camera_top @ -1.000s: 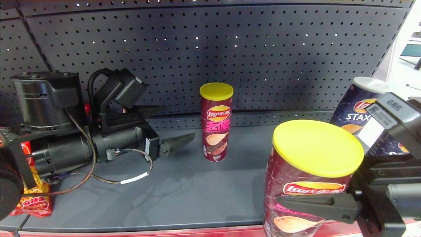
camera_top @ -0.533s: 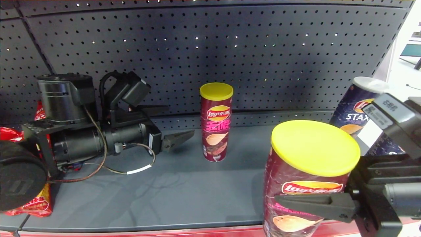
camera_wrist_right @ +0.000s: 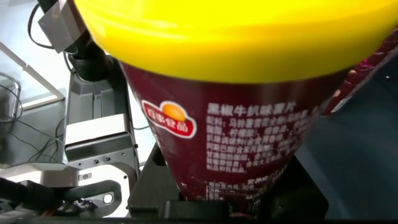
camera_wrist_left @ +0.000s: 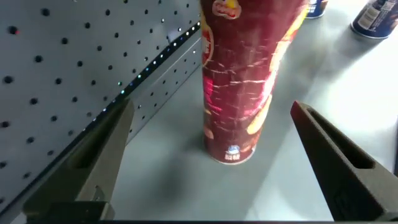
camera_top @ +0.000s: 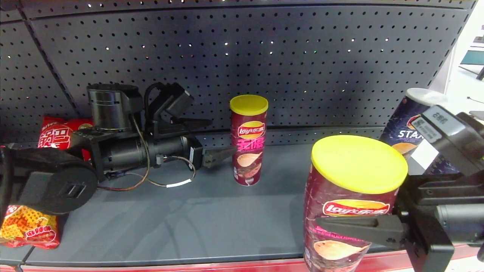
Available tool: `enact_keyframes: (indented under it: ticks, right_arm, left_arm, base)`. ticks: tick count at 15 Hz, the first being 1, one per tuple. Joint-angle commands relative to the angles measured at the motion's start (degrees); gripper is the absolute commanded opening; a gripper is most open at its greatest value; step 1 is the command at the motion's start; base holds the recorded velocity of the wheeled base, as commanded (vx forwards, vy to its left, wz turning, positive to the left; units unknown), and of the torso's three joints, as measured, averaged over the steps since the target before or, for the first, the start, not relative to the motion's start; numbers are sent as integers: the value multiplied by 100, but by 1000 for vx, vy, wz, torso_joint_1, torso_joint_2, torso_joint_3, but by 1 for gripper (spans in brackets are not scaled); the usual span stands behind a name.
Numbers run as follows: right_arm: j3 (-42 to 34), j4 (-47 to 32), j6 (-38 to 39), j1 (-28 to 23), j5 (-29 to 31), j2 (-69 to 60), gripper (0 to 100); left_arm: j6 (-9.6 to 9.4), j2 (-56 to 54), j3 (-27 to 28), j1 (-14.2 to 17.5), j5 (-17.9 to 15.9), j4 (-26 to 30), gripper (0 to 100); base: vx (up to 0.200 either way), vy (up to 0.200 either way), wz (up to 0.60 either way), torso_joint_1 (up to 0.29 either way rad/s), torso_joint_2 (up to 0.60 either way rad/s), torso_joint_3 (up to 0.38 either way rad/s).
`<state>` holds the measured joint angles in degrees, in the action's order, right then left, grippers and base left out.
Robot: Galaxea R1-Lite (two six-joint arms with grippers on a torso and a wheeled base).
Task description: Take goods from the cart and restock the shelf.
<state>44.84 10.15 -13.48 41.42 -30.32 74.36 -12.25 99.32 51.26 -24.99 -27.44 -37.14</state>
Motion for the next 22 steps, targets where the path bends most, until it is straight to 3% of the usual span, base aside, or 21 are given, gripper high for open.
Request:
enact_keyframes:
  ticks: [1,10,15,22]
  right_arm:
    - [-1,4,4,-38,0,-1,0]
    - [-36,4,4,-152,-36,17,0]
    - [-54,4,4,-170,-36,26,0]
    - [-63,4,4,-214,-36,26,0]
  left_arm:
    - [3,220,51,-6,-24,-38,100]
    - [3,1063,903,-164,-209,-74,100]
    - [39,1283,1009,-410,-218,-188,100]
    - [47,1617,1290,-428,-139,-232,100]
  base:
    - [0,0,0,0,0,0]
    - [0,0,0,0,0,0]
    - [0,0,0,0,0,0]
    - [0,0,0,0,0,0]
